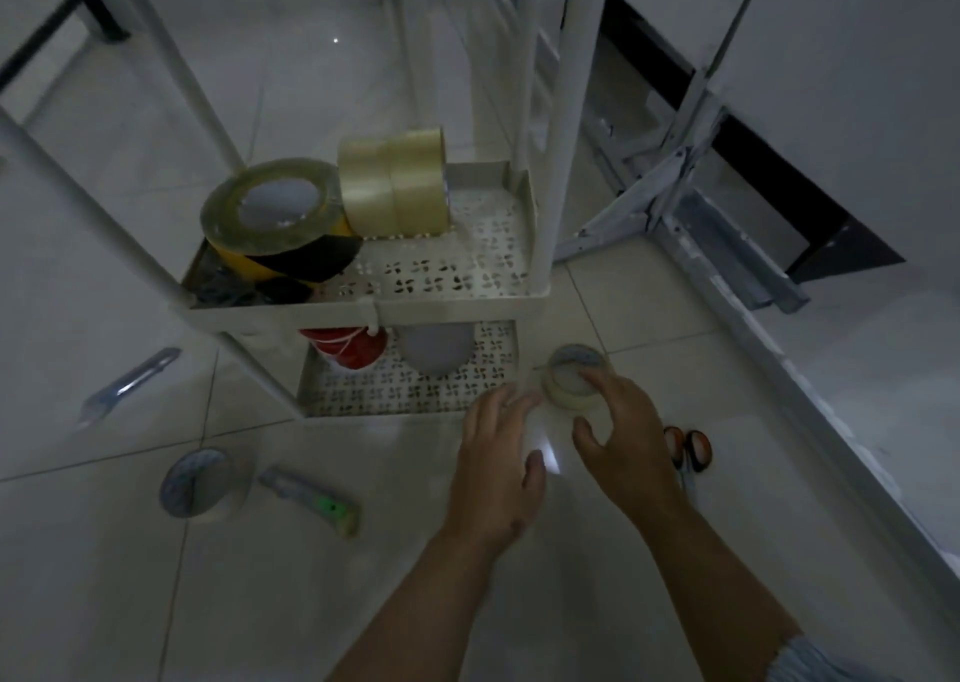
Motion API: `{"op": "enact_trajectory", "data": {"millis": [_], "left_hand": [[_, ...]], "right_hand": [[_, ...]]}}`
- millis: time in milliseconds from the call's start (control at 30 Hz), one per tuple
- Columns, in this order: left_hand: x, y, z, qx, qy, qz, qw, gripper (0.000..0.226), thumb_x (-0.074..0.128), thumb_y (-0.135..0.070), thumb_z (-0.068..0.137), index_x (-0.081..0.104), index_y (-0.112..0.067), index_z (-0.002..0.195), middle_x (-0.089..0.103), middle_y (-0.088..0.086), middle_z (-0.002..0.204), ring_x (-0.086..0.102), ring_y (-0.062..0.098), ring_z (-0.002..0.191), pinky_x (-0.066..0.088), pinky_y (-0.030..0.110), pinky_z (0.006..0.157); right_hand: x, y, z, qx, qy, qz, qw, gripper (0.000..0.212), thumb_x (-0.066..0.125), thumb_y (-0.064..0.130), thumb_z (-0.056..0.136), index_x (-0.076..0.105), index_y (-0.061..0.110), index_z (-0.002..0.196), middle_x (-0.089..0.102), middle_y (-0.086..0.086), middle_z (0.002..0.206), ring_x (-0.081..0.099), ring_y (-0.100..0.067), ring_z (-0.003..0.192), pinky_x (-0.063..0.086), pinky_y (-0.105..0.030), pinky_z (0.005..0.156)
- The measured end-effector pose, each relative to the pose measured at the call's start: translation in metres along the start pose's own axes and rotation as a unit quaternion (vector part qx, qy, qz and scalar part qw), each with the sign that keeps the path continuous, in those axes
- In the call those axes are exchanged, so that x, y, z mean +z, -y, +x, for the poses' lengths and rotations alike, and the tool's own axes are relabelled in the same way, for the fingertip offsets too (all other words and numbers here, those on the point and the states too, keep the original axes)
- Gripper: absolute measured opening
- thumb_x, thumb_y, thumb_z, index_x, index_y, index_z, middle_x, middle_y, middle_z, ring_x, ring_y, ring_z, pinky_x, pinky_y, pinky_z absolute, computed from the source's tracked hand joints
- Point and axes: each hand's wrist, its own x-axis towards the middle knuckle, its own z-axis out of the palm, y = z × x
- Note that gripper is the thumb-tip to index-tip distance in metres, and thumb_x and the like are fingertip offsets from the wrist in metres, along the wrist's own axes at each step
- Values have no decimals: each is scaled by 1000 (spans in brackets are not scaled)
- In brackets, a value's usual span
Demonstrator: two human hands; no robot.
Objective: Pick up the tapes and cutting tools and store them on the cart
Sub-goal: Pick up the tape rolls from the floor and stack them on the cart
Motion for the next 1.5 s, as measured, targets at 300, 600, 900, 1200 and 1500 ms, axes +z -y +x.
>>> {"op": "enact_trajectory", "data": {"millis": [300, 600, 900, 1200, 1500], "left_hand": [[73, 13, 32, -51, 199, 36, 978, 72, 27, -42, 82, 15, -5, 143, 9, 13, 155, 5, 24, 144, -1, 20, 110], [104, 32, 80, -131, 255, -19, 958, 76, 41, -23, 89, -8, -1, 143, -12, 20, 155, -11, 28, 144, -1, 25, 114], [116, 9, 93, -264, 121, -156, 944, 91, 47, -43, 51, 33, -6, 134, 40, 16, 137, 40, 31, 129, 37, 27, 102], [103, 0, 61, -306, 89, -170, 933, 54, 60, -10, 82, 38, -4, 131, 35, 21, 131, 40, 27, 122, 36, 24, 95], [60, -14, 9, -295, 34, -232, 926, 51, 59, -10, 83, 41, -16, 130, 38, 3, 121, 47, 18, 113, 42, 31, 100]], "right_hand": [[9, -84, 16, 107, 92, -52, 989, 57, 58, 2, 80, 40, 10, 134, 34, -20, 143, 36, -34, 128, 35, -34, 99], [45, -139, 49, 143, 150, 42, 977, 78, 55, -3, 80, 13, 7, 145, 19, -18, 153, 19, -32, 141, 19, -50, 116], [46, -149, 37, 180, 95, 56, 977, 65, 65, 8, 70, 40, 4, 131, 50, -13, 124, 48, -21, 114, 37, -18, 82], [19, -111, 13, 151, 12, 123, 981, 68, 73, -8, 65, 48, 4, 127, 38, -7, 115, 51, -28, 109, 49, -36, 93], [2, -60, -13, 122, 83, 160, 976, 70, 71, -5, 70, 44, 10, 133, 52, -6, 134, 52, -18, 119, 45, -33, 102]]}}
